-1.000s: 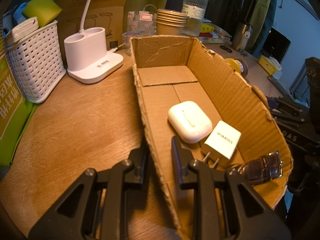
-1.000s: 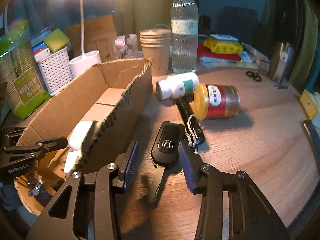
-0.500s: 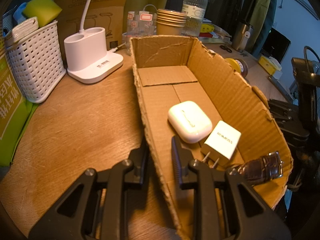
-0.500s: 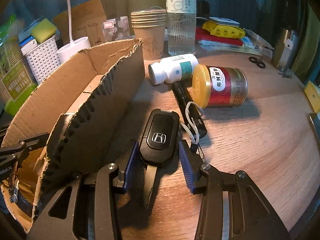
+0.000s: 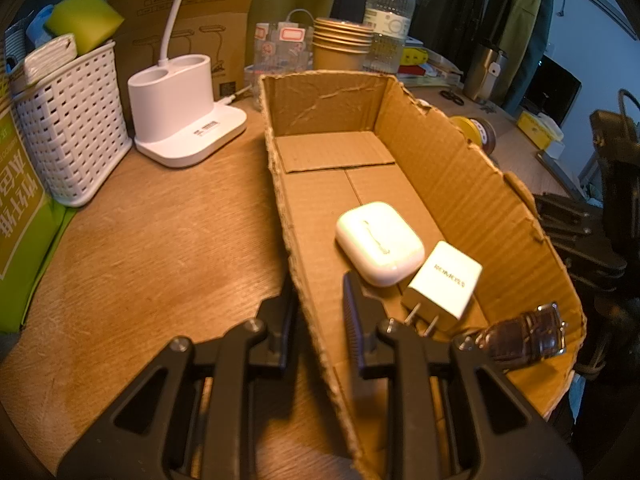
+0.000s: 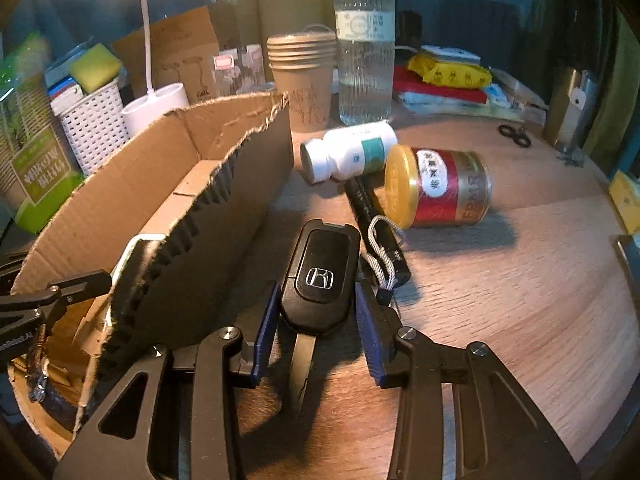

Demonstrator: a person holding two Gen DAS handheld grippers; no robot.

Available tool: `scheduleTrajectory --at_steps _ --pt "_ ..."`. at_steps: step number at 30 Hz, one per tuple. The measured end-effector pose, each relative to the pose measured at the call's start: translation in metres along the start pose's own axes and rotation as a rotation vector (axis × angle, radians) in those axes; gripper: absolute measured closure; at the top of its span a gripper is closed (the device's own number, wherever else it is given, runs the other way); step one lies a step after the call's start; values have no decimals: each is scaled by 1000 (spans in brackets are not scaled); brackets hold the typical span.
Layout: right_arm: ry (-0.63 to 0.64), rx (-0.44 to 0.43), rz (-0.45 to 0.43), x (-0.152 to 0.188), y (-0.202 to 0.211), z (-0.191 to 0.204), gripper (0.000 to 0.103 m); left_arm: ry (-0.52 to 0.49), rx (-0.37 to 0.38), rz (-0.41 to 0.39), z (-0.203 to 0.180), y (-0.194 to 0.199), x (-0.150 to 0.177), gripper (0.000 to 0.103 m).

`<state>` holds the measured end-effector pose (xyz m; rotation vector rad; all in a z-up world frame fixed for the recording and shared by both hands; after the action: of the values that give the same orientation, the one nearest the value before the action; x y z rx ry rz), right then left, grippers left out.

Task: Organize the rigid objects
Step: 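Close the right gripper on the black car key and lift it, then carry the car key into the box and release it beside the earbuds case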

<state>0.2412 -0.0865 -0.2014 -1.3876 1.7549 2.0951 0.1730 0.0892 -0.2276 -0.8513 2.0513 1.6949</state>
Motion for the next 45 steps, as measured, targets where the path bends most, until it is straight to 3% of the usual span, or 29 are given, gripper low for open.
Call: scheduleTrajectory --at_steps 14,25,33,45 --pt "27 11 -169 -33 71 8 63 0 0 0 0 0 0 79" --pt "72 -31 -260 -52 107 34 63 0 0 0 0 -1 0 79" --pt "100 -68 -275 -56 109 55 63 0 0 0 0 0 0 79" --pt "134 -106 -206 -46 78 78 63 0 0 0 0 0 0 79"
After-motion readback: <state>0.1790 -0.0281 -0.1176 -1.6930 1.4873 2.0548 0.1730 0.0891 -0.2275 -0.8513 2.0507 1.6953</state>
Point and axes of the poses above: each gripper's, at about its wrist camera, not at the fingertips, and y roughly against the way its jaws point, z to its left, x to its underside, the point moved 8 cm from there along -y, roughly the way its jaws point, and after that the axes turned 7 degrees about y, right-handed, at the moved point
